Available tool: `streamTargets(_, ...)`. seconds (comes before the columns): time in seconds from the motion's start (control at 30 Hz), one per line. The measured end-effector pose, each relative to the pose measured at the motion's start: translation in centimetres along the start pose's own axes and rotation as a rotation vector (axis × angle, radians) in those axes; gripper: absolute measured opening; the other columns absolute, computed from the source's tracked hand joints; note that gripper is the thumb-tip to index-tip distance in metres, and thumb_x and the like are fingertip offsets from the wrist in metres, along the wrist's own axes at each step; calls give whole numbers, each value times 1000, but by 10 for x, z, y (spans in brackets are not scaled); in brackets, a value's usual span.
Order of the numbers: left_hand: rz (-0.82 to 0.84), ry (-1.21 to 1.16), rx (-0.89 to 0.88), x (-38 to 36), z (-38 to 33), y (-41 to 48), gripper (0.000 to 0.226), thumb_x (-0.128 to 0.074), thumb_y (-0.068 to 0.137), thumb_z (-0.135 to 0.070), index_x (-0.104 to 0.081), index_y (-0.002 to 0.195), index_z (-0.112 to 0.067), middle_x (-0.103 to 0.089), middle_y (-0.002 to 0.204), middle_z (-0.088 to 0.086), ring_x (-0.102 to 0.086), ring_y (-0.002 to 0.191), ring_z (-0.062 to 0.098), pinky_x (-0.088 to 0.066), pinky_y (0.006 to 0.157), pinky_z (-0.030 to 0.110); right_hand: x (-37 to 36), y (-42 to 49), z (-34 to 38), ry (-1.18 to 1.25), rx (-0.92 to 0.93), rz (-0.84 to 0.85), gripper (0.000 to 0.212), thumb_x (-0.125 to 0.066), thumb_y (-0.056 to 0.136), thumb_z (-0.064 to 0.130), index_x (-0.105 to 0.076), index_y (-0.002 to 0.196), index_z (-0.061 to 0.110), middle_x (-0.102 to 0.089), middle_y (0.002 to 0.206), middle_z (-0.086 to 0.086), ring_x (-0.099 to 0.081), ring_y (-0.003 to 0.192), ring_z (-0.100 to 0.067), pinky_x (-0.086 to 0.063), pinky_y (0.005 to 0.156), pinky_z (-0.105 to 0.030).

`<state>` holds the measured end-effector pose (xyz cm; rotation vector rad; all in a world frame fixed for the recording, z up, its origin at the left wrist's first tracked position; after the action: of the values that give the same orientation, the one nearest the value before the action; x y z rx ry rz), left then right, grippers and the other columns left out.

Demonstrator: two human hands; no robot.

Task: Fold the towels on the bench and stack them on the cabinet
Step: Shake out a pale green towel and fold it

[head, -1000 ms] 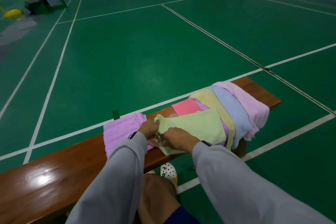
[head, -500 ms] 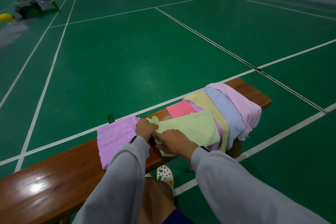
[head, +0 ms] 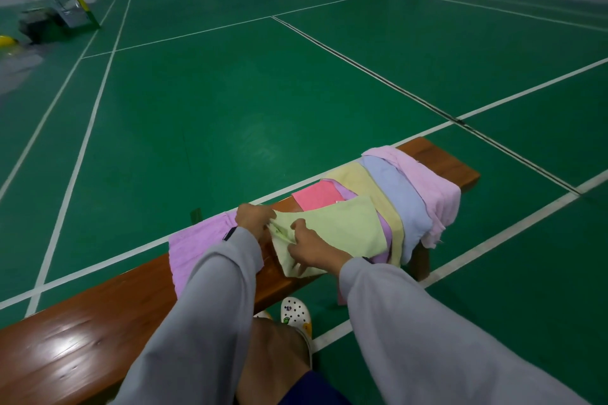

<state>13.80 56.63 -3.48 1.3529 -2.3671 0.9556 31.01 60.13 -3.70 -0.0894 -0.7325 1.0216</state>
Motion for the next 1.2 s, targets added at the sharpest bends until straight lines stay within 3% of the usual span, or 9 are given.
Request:
streamTargets(0.07, 21, -58, 29, -8, -1, 0, 19, -78, 72, -3, -62, 81, 1, -67, 87, 18, -62, 72, 27, -47, 62, 32, 5, -3, -10, 19, -9, 50, 36, -47, 100, 9, -42, 136, 11, -52, 123, -14, -59, 105, -36, -65, 69, -43)
streamTargets(0.2, 23, -11, -10, -26, -22, -10, 22, -84, 72, -11, -67, 82, -2, -72, 87, 15, -70, 81, 29, -61, 74, 37, 24, -8, -24, 113, -12, 68, 25, -49, 99, 3, -50, 123, 6, -52, 104, -3, -61, 95, -29, -60, 57, -29)
streamTargets(0.33, 80, -18, -68, -49, -43, -25, 20, -80, 77, -3, -62, 70, -3, -61, 70, 8, -56, 61, 20, -44, 53, 26, 43, -13, -38, 242, -45, 59, 21, -44, 98, 0, -53, 108, 16, -54, 98, -2, -69, 101, -39, -64, 70, -44)
streamTargets(0.53, 122, -12, -116, -79, -50, -27, 18, -86, 67, -6, -71, 75, 0, -71, 76, 15, -71, 71, 26, -64, 79, 43, 65, -20, -62, 232, -83, 69, 21, -43, 96, -1, -53, 112, 9, -61, 98, -12, -74, 92, -40, -63, 76, -49)
streamTargets(0.77, 226, -83, -175, -113, -62, -53, 14, -80, 75, 6, -69, 81, 3, -63, 72, 13, -61, 63, 24, -62, 76, 40, 88, -33, -93, 179, -127, 35, 6, -51, 99, 8, -48, 93, 7, -67, 69, -9, -67, 57, -31, -54, 53, -34)
streamTargets(0.93, 261, -106, -196, -146, -68, -62, 20, -80, 73, 2, -68, 89, -1, -65, 75, 13, -66, 70, 26, -64, 76, 44, 112, -41, -114, 110, -178, -35, 2, -49, 95, 7, -50, 96, 5, -64, 85, -15, -66, 62, -32, -56, 52, -33)
streamTargets(1.0, 280, -117, -217, -158, -71, -68, 18, -79, 75, 2, -66, 84, -6, -66, 78, 14, -68, 77, 29, -64, 77, 45, 124, -40, -125, 74, -198, -80, 4, -49, 92, 9, -51, 93, 5, -63, 93, -21, -67, 67, -35, -60, 60, -42)
streamTargets(1.1, 357, -223, -222, -177, -71, -77, 41, -80, 82, -1, -57, 116, -6, -65, 98, 14, -67, 83, 28, -62, 74, 38, 136, -40, -141, 65, -244, -132, 6, -46, 91, 9, -48, 87, 6, -61, 93, -24, -68, 63, -38, -57, 51, -41)
streamTargets(1.2, 507, -313, -202, -192, -66, -83, 55, -81, 87, -13, -50, 133, -9, -68, 109, 14, -67, 88, 25, -59, 84, 40, 143, -39, -152, -28, -256, -181, 7, -49, 89, 14, -48, 84, 9, -62, 99, -24, -69, 78, -40, -52, 52, -37)
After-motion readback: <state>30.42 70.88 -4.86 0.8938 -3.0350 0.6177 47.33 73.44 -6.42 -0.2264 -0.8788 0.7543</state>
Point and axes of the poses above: each hand's wrist, its own y-axis towards the middle knuckle, its own x-axis out of the back of the hand, z = x × y, the point moved 7 cm from there along y, towards the middle knuckle
